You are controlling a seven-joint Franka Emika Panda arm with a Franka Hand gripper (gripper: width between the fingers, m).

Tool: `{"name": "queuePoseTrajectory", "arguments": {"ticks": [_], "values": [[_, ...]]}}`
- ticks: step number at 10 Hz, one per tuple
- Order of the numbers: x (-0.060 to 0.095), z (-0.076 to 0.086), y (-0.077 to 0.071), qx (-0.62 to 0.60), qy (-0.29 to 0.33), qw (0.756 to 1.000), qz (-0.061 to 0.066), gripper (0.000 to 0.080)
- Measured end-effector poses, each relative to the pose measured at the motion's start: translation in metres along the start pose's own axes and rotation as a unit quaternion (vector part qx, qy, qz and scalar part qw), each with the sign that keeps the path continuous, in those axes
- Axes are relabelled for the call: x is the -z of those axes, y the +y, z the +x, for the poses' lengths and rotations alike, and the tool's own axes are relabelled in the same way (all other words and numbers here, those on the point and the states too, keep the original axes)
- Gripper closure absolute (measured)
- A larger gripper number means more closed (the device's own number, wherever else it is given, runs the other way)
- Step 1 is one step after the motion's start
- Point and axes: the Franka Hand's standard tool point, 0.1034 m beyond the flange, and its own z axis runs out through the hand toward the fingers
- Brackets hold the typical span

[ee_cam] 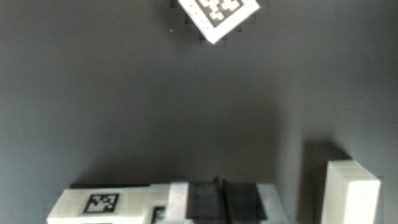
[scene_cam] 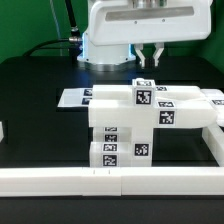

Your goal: Assemble chair

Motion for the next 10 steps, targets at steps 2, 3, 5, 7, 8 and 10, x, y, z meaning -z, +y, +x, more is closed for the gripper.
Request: {"name": "queuePoseTrajectory", "arguments": {"ticks": [2,3,5,7,8,10], "values": [[-0.001,0.000,0.001,0.001,-0.001,1.000,-0.001,0.0797],[-0.001,0.000,0.001,0.001,-0.001,1.000,-0.001,0.0797],[-0.002,0.000,0.001,0.001,-0.001,1.000,-0.001,0.0766],[-0.017,-0.008,0.007,0.000,0.005,1.000,-0.011,0.0613],[-0.027,-0.015,0.008,0.003,0.003,1.000,-0.017,0.0474],[-0.040,-0.021,0.008,0.007,-0.002,1.000,-0.025,0.0338]]}}
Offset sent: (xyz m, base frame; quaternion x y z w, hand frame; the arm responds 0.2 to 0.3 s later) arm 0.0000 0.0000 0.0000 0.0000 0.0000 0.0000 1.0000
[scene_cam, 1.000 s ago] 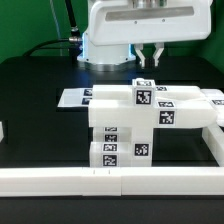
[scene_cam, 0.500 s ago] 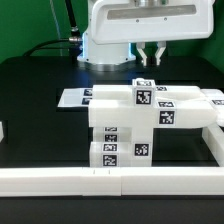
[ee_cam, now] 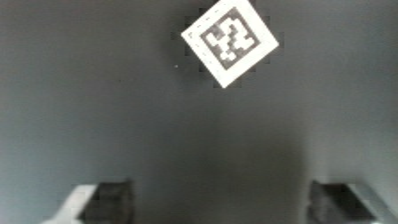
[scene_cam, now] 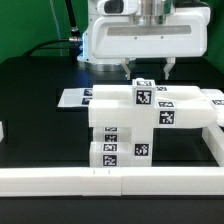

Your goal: Assemble chair

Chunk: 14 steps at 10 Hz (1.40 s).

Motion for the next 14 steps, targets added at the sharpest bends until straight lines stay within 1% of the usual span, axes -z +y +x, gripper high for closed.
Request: {"name": "queuePoseTrajectory", "arguments": {"ticks": [1,2,3,4,5,6,7,11,12,13,14], "values": [[0.000,0.001,0.000,0.000,0.000,1.000,0.000,0.0199],[0.000,0.001,0.000,0.000,0.000,1.000,0.000,0.0160],[-0.001,0.001,0.000,0.000,0.000,1.000,-0.001,0.0152],[-0.004,0.000,-0.002,0.023,0.011,1.000,-0.004,0.0152],[-0.012,-0.008,-0.011,0.073,0.020,0.997,-0.009,0.0152],[-0.021,-0.016,-0.019,0.124,0.016,0.992,-0.011,0.0150],[-0.023,-0.018,-0.021,0.131,0.013,0.991,-0.010,0.0150],[-0.024,-0.019,-0.020,0.132,0.017,0.991,-0.012,0.0150],[-0.029,-0.029,-0.022,0.140,0.026,0.990,-0.016,0.0150],[-0.036,-0.044,-0.030,0.142,0.018,0.990,-0.016,0.0150],[-0.039,-0.048,-0.032,0.148,0.020,0.989,-0.018,0.0150]]}}
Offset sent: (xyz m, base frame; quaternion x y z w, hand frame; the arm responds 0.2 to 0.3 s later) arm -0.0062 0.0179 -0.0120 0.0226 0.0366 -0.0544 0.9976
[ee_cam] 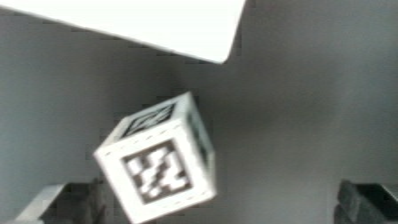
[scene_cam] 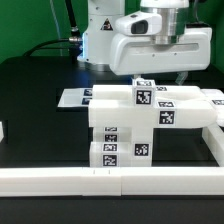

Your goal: Assemble chair

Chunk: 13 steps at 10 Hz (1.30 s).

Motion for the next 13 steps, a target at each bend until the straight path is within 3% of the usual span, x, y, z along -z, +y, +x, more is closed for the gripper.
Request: {"name": "queuePoseTrajectory", "arguments": {"ticks": [2,9,11,13], "values": [[-0.003,-0.008,0.005,0.004,-0.001,1.000,-0.003,0.0150],[-0.004,0.000,0.011,0.013,0.003,1.000,-0.005,0.0150],[-0.014,-0.002,0.017,0.035,0.010,0.999,-0.017,0.0150],[-0.019,-0.004,0.022,0.033,0.006,0.999,-0.019,0.0150]]}}
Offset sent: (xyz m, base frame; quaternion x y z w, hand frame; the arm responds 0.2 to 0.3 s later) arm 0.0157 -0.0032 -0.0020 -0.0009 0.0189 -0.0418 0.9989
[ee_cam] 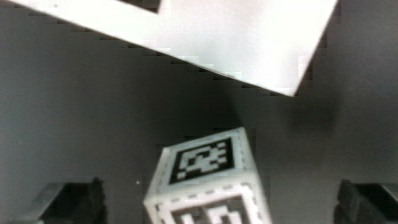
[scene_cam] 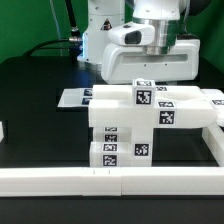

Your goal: Assemble chair

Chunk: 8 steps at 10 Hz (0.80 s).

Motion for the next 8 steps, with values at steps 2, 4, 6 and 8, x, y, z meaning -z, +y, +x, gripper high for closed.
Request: {"name": "queuePoseTrajectory", "arguments": {"ticks": [2,4,6,8], "values": [[-0.0077,-0.0034,0.0053,-0.003,-0.002,1.000,-0.005,0.0150],[-0.0112,-0.0066,0.0040,-0.005,-0.005,1.000,-0.006,0.0150],[-0.0116,-0.0070,0.0024,-0.005,-0.004,1.000,-0.007,0.0274],[-0.0114,-0.0063,0.0024,-0.005,-0.004,1.000,-0.007,0.0413]]}}
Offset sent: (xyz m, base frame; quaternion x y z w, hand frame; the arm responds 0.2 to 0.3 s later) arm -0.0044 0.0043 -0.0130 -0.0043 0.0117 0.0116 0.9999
